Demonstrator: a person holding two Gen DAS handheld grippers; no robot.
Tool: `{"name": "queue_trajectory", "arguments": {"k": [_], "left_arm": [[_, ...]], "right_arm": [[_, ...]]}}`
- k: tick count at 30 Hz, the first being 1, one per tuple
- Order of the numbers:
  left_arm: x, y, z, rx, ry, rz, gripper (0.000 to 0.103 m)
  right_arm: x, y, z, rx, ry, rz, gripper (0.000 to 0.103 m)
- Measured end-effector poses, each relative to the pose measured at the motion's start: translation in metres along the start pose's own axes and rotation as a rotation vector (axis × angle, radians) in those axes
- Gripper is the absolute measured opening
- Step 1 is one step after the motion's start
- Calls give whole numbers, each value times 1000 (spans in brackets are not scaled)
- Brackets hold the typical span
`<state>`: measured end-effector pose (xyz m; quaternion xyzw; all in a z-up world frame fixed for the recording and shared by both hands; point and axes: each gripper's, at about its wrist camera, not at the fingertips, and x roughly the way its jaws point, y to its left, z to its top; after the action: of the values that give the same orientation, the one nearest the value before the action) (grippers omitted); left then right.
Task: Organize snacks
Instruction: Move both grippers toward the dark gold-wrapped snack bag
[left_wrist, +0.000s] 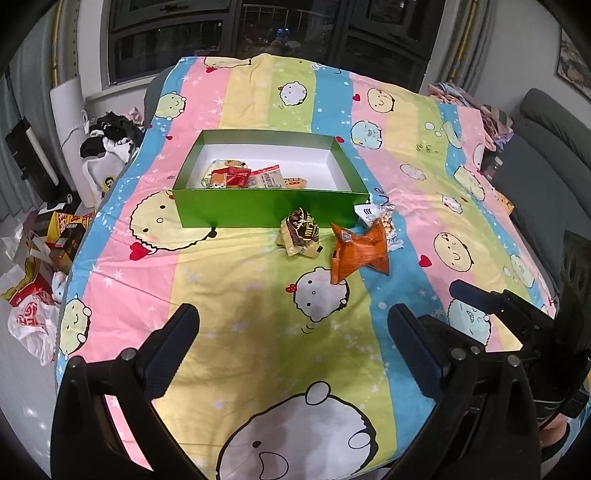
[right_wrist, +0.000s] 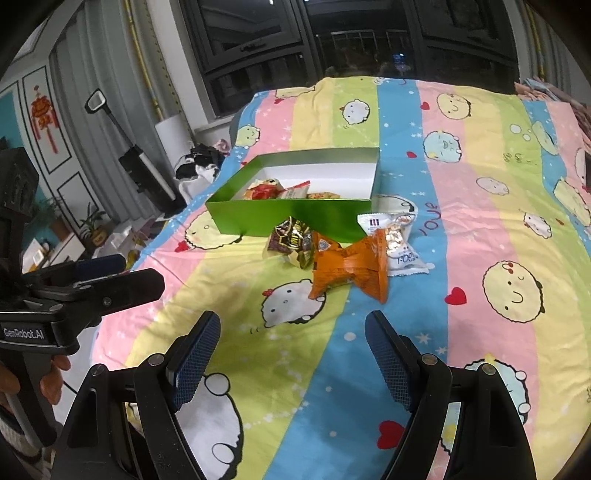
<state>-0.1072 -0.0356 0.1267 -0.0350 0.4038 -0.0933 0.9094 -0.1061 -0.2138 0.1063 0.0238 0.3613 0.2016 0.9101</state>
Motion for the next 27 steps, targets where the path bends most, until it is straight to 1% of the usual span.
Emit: {"name": "queue_trajectory", "arguments": {"k": [12,14,21,27], "left_arm": [[6,-12,8,56,-16,25,102],[9,-12,10,59,-19,21,102],[27,-7,10,36,23,22,102],[41,-1,12,13,49,11,102]], "right_arm": [[1,-5,2,0,-6,-11,81],[2,-7,3,3,-4,-14,81],[13,-16,0,29,21,-30,81],[26,-20,-2,46,44,-13,81]]}}
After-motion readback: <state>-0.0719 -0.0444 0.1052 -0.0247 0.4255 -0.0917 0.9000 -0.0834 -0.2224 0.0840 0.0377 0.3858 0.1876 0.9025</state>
